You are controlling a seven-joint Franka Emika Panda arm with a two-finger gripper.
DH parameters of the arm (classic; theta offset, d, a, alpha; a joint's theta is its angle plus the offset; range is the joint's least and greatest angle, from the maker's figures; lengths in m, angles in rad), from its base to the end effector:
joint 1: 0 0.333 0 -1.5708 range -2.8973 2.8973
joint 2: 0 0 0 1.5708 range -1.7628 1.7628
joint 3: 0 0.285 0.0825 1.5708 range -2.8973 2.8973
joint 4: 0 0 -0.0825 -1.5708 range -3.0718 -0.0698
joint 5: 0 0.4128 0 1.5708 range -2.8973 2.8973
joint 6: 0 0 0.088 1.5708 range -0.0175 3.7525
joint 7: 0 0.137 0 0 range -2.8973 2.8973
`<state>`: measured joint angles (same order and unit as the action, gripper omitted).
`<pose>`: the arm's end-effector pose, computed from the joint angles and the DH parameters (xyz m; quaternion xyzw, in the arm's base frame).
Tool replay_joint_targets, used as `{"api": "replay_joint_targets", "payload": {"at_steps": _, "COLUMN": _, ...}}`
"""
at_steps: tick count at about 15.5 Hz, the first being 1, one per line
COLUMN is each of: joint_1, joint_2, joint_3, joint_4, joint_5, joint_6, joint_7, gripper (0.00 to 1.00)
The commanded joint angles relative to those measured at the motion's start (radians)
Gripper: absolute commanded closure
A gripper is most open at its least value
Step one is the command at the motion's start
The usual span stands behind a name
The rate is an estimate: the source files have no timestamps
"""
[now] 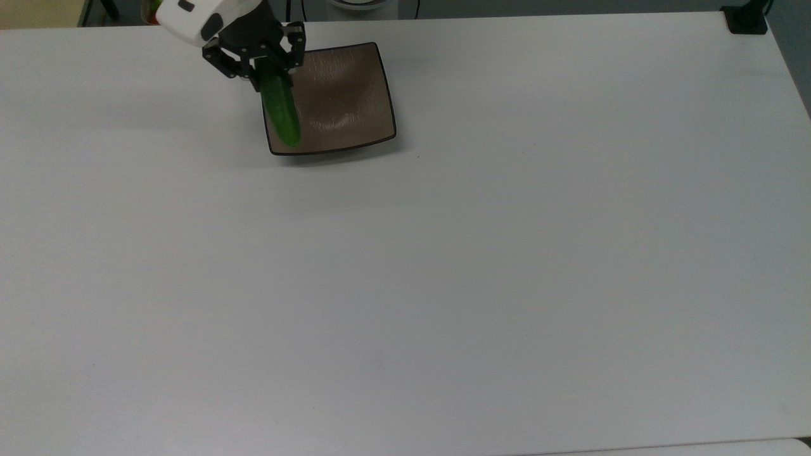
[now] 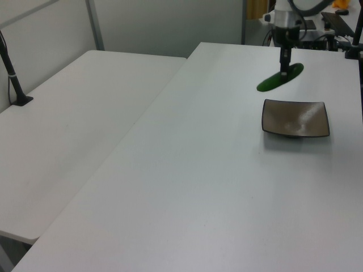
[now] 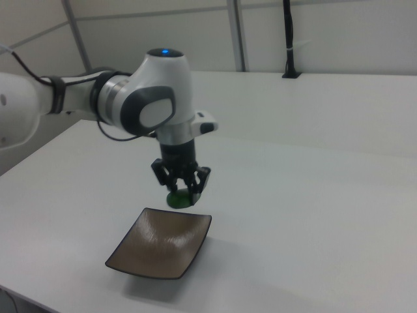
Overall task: Cucumber placed on a ceramic plate
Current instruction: 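Lift the cucumber and carry it over the brown plate, then lower the cucumber onto the plate and open the gripper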
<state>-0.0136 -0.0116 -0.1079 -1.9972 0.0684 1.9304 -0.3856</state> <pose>0.5672 -0.0626 0.3866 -0.9920 -0.1188 0.0186 0.0382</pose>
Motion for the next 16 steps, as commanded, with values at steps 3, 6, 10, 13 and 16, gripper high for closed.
{"api": "replay_joint_targets", "payload": {"at_steps": 3, "joint_1": 0.038, "joint_2": -0.091, "joint_3": 0.013, "joint_4": -0.187, "joint_5": 0.007, "joint_6": 0.110, "joint_7": -0.019, "gripper": 0.97}}
{"api": "replay_joint_targets", "payload": {"at_steps": 6, "joint_1": 0.038, "joint_2": -0.105, "joint_3": 0.036, "joint_4": -0.230, "joint_5": 0.007, "joint_6": 0.108, "joint_7": -0.018, "gripper": 0.94}}
{"api": "replay_joint_targets", "payload": {"at_steps": 10, "joint_1": 0.038, "joint_2": -0.107, "joint_3": 0.040, "joint_4": -0.242, "joint_5": 0.008, "joint_6": 0.102, "joint_7": -0.018, "gripper": 0.81}}
{"api": "replay_joint_targets", "payload": {"at_steps": 13, "joint_1": 0.038, "joint_2": -0.105, "joint_3": 0.040, "joint_4": -0.241, "joint_5": 0.008, "joint_6": 0.097, "joint_7": -0.010, "gripper": 0.36}}
{"api": "replay_joint_targets", "payload": {"at_steps": 16, "joint_1": 0.038, "joint_2": -0.105, "joint_3": 0.040, "joint_4": -0.241, "joint_5": 0.008, "joint_6": 0.093, "joint_7": -0.010, "gripper": 0.20}}
